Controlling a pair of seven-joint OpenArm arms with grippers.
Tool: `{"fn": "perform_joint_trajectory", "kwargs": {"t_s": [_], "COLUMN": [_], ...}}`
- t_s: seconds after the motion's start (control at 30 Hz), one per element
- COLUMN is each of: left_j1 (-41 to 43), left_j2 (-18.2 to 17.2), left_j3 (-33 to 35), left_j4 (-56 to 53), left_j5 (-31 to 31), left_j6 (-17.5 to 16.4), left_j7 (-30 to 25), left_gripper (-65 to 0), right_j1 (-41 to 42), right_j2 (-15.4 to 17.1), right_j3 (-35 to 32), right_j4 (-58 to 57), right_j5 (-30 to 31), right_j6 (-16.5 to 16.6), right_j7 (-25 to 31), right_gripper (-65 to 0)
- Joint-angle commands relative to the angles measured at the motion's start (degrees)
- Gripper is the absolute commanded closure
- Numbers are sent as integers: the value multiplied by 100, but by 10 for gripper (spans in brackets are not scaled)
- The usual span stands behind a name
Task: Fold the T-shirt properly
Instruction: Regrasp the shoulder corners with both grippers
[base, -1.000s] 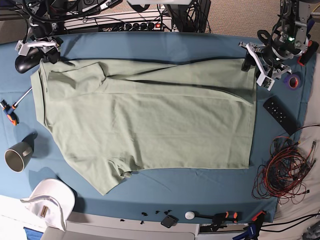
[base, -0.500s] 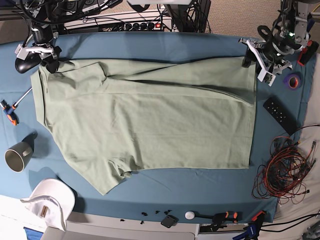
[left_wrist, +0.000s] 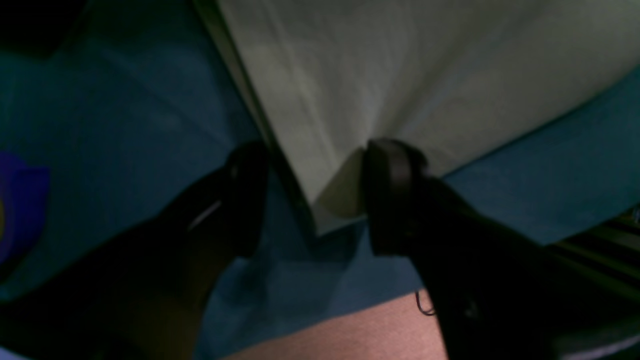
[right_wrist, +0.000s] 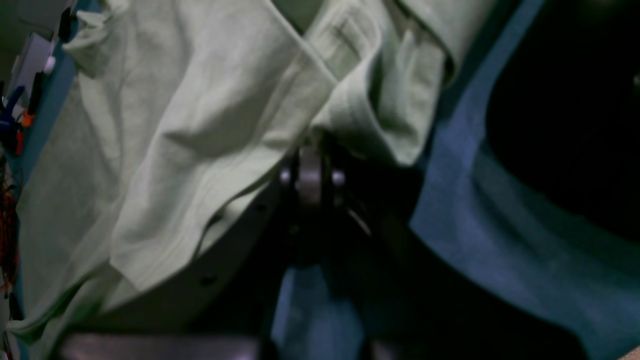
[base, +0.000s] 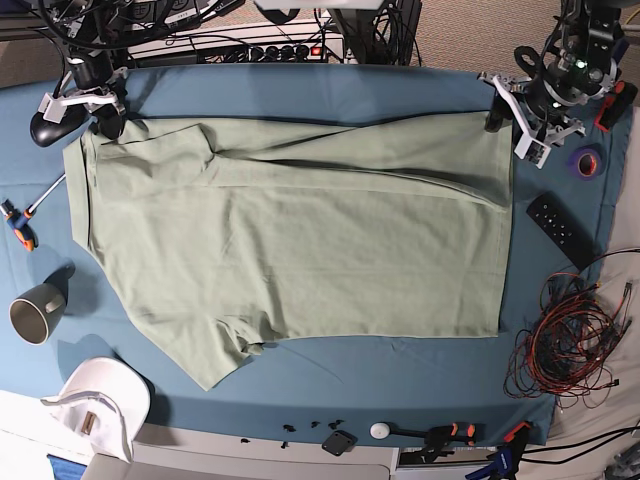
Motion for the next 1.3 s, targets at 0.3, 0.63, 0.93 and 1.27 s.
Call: {"fn": "perform_joint_trajectory", "kwargs": {"t_s": [0.3,0.63,0.93,1.27], "left_j1": [81,79,48,35], "left_j2": [-66,-13,245,332], "left_j3": [-1130,-1204,-1200,-1200], "left_j4": [-13,-13,-70,-450], "left_j5": [-973,-1410,-1517,-1687], "left_j6": [2,-271,-286,-291], "left_j7": [671,658,636,623], "left_gripper": [-344,-357,-357,-249], "right_j1": [-28,-28,-28,-28], "right_j2": [22,22,22,24], "right_j3": [0,0,0,-4], "right_j4": [44,44,44,44], "right_j5": [-52,-52,-52,-52], "right_j6": [26,31,31,31], "right_j7": [-118,-116,-114,-114], "right_gripper": [0,0,0,0]}}
